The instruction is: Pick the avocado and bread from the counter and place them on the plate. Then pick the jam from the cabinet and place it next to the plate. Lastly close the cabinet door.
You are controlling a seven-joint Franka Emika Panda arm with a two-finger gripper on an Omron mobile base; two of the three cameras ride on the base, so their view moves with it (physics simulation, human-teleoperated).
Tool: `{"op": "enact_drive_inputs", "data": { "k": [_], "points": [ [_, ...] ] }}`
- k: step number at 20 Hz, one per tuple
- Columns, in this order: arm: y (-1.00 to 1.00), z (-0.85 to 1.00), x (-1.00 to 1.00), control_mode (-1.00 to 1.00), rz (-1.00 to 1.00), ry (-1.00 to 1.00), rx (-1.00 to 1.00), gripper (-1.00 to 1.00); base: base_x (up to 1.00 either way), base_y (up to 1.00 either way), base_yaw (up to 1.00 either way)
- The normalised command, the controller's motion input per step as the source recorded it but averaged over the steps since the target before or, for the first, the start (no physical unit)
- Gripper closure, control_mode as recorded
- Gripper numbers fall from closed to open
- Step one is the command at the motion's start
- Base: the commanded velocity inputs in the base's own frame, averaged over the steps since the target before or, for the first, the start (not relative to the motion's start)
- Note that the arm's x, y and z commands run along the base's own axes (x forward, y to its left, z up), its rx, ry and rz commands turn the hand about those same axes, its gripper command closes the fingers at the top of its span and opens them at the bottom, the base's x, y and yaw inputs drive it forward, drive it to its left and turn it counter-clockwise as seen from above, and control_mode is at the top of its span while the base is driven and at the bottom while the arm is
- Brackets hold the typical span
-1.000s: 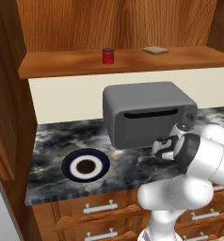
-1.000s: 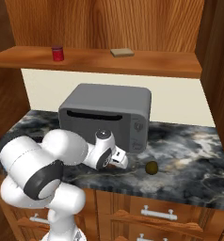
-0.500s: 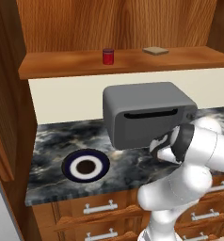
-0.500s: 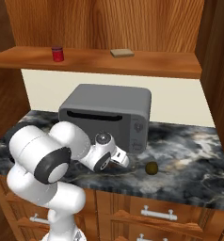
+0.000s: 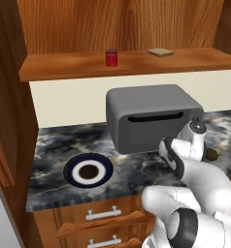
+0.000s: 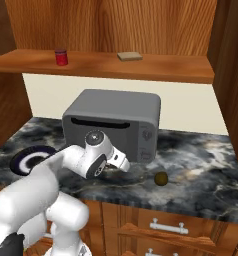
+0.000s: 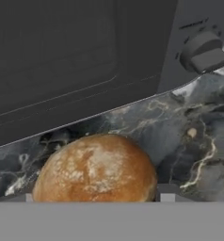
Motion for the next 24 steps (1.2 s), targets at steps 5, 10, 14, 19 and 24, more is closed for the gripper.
{"op": "enact_drive_inputs", "data": {
  "k": [5,10,14,19,24],
  "points": [
    [0.70,1.00,-0.87,-1.00,0.07,0.02,0.00,1.00,0.00,0.00,0.00],
    [1.00,0.69,-0.55,-1.00,0.18,0.02,0.00,1.00,0.00,0.00,0.00],
    [1.00,0.60,-0.02,-1.00,0.16,-0.01,0.00,1.00,0.00,0.00,0.00],
    [1.00,0.37,0.04,-1.00,0.11,0.00,-0.02,1.00,0.00,0.00,0.00],
    [1.00,0.00,0.65,-1.00,0.02,0.04,-0.02,1.00,0.00,0.00,0.00]
  ]
}}
